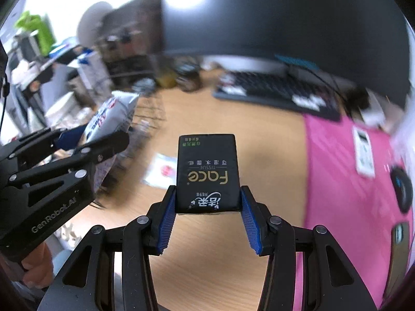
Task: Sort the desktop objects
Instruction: 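Carry the snack bar and tissue pack over the wire basket and open both grippers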
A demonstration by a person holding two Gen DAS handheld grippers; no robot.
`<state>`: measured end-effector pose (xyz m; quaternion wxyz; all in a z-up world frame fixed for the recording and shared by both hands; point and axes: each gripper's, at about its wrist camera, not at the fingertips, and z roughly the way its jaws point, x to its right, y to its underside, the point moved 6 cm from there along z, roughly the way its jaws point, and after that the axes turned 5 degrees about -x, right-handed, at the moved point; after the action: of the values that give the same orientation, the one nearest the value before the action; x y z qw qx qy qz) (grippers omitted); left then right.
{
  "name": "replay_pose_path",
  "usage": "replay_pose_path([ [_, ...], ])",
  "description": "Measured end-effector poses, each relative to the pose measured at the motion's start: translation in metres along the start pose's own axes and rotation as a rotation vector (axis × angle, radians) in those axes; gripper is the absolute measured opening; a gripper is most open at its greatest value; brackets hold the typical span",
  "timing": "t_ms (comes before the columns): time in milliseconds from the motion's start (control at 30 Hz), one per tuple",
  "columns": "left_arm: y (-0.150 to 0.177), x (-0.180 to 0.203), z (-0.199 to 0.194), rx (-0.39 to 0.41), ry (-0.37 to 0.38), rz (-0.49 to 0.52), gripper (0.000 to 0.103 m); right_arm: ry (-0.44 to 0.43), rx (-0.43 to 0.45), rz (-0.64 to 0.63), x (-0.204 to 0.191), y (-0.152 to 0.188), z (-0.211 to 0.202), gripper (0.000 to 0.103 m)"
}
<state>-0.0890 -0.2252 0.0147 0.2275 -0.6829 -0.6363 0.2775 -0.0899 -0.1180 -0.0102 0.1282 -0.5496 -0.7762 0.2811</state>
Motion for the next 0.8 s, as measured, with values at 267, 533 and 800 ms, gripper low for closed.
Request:
replay_pose_path([
  [267, 0.0, -0.114, -0.01, 0.004, -0.141, -0.187, 0.038, -0.123, 0.03, -0.185, -0.113, -0.053, 0.016, 0.048],
  [533, 0.02, -0.186, -0.001, -0.03, -0.18, -0.312, 0.071, -0.174, 0.019, -0.29, -0.178, -0.067, 0.048, 0.048],
  [800, 0.033, -0.188, -0.024, 0.014, -0.22, -0.316, 0.086, -0.151, 0.049, -0.268, -0.171, -0.059, 0.038, 0.061],
])
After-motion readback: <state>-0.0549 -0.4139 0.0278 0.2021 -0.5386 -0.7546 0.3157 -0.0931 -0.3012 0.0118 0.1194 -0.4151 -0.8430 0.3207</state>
